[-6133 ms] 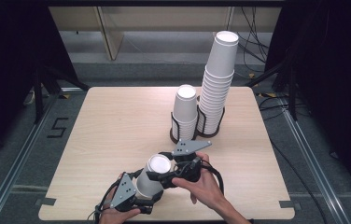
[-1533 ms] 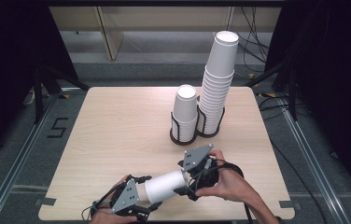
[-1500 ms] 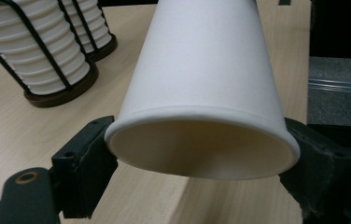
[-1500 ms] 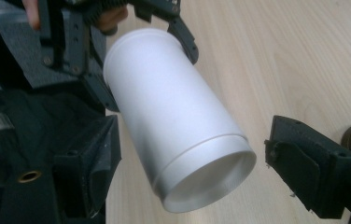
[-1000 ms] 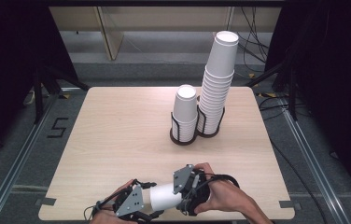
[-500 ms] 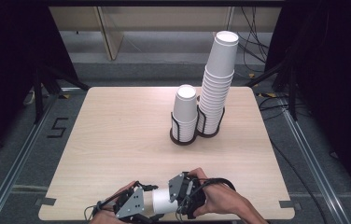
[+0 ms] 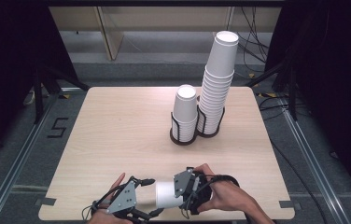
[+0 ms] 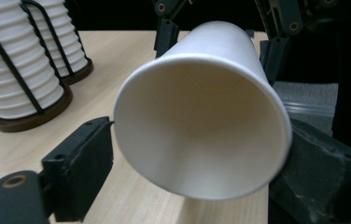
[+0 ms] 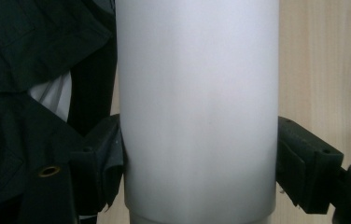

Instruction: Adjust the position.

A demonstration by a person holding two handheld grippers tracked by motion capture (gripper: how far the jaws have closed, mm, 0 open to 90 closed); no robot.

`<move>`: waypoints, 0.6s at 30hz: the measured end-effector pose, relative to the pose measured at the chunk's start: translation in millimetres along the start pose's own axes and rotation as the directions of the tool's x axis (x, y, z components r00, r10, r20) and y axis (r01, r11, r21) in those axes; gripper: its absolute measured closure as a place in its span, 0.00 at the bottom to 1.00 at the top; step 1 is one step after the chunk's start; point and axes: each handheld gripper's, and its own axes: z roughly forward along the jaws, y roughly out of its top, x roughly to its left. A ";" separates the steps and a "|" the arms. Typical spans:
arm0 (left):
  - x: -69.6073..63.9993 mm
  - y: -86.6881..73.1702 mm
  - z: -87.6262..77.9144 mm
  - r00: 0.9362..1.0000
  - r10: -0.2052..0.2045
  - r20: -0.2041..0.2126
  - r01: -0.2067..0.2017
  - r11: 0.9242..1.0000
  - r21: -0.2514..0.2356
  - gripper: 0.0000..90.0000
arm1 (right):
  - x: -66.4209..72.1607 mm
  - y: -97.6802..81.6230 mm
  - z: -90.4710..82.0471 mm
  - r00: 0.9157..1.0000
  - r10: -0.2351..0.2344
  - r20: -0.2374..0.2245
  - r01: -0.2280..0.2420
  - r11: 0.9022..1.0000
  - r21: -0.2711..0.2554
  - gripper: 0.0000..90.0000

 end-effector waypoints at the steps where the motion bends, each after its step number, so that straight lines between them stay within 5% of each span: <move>1: 1.3 -0.7 0.0 1.000 -0.014 -0.006 0.014 1.000 -0.017 0.16 | -2.9 -1.6 -1.0 1.000 -0.015 0.006 0.015 1.000 -0.015 0.28; 5: 6.0 -1.4 -4.1 0.997 -0.076 -0.026 0.075 0.996 -0.044 0.16 | -7.8 -10.2 -10.7 0.997 0.080 0.008 -0.079 0.995 -0.066 0.28; 10: 8.2 -0.3 -4.4 0.988 -0.154 -0.017 0.151 0.982 -0.113 0.16 | -20.0 -20.3 -23.1 0.986 0.169 0.005 -0.164 0.966 -0.200 0.28; 15: 8.9 0.7 -4.8 0.974 -0.225 -0.007 0.222 0.965 -0.144 0.16 | -25.1 -25.9 -27.8 0.981 0.194 -0.023 -0.192 0.930 -0.313 0.28; 18: 8.5 1.8 -4.2 0.969 -0.248 0.001 0.244 0.954 -0.174 0.16 | -25.2 -26.9 -26.8 0.980 0.195 -0.035 -0.195 0.920 -0.340 0.27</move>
